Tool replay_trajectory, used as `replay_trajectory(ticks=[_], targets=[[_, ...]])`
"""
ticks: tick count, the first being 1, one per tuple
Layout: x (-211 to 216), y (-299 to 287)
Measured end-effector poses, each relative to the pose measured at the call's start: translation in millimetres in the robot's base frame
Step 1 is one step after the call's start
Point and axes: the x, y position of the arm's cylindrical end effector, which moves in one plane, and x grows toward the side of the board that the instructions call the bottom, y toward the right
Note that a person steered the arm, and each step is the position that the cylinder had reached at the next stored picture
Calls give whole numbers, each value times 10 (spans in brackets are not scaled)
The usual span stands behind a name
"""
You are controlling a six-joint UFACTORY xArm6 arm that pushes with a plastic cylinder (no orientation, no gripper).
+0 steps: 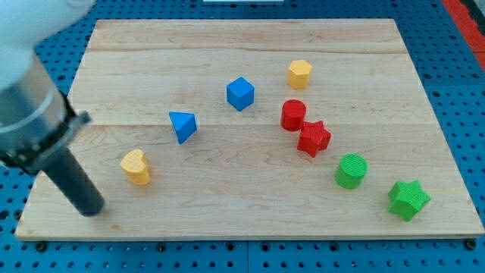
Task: Move the green circle into the red star
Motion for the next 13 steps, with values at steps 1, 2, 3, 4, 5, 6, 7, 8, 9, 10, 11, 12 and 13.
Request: replay_trajectory(ticks=[1, 2, 3, 4, 5, 6, 7, 8, 9, 10, 11, 12, 13], targets=[[94, 891], [66, 1833], [-28, 2363], [-219, 2832], [-225, 2917], [-265, 2978], [-412, 3096], [-499, 3308], [-524, 3522], [-688, 3575], [-991, 3576], [-1210, 3754], [-1359, 4010]])
